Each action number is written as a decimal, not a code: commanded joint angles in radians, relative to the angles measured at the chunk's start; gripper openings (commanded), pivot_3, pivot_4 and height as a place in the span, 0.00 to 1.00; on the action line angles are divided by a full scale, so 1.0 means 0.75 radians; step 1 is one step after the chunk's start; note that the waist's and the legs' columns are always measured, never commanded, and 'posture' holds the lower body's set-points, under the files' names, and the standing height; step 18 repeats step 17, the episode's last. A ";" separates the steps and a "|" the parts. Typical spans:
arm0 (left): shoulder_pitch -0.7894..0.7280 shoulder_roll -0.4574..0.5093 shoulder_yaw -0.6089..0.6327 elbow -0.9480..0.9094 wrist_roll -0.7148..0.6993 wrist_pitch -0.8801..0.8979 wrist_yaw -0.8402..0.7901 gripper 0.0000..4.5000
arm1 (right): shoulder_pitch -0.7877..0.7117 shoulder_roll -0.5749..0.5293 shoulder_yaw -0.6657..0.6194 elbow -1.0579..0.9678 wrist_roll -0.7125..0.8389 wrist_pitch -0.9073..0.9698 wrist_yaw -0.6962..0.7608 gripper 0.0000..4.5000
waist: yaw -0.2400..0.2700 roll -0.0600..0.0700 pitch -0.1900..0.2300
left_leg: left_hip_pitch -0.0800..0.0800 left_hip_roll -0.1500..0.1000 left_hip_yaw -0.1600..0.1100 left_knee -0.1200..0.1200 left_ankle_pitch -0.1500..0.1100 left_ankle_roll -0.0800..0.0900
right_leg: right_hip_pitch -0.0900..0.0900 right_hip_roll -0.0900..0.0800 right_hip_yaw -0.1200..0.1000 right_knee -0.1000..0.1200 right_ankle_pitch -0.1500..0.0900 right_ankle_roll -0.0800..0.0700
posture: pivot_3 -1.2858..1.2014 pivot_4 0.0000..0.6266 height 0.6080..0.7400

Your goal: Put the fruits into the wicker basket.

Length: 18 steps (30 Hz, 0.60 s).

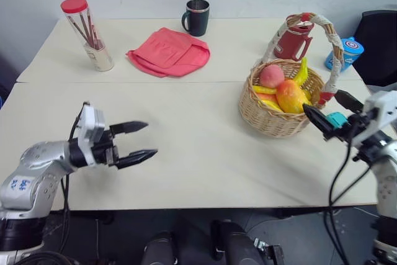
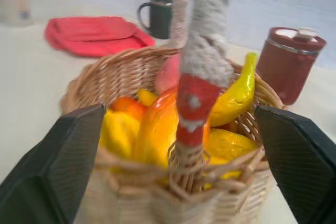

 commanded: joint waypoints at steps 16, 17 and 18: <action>0.524 -0.171 0.223 -0.187 0.309 -0.386 0.258 1.00 | 0.170 0.010 0.329 0.252 -0.105 -0.680 0.728 1.00 | 0.008 -0.002 -0.001 | 0.001 0.003 -0.002 0.000 -0.004 0.012 | 0.003 -0.003 -0.004 -0.004 0.002 0.002 | 0.52 0.24 1.00; 0.535 -0.191 0.223 -0.194 0.319 -0.399 0.277 1.00 | 0.154 0.013 0.340 0.287 -0.108 -0.696 0.730 1.00 | 0.008 -0.002 -0.001 | 0.001 0.003 -0.003 0.000 -0.005 0.012 | 0.004 -0.003 -0.004 -0.004 0.002 0.002 | 0.52 0.24 1.00; 0.535 -0.191 0.223 -0.194 0.319 -0.399 0.277 1.00 | 0.154 0.013 0.340 0.287 -0.108 -0.696 0.730 1.00 | 0.008 -0.002 -0.001 | 0.001 0.003 -0.003 0.000 -0.005 0.012 | 0.004 -0.003 -0.004 -0.004 0.002 0.002 | 0.52 0.24 1.00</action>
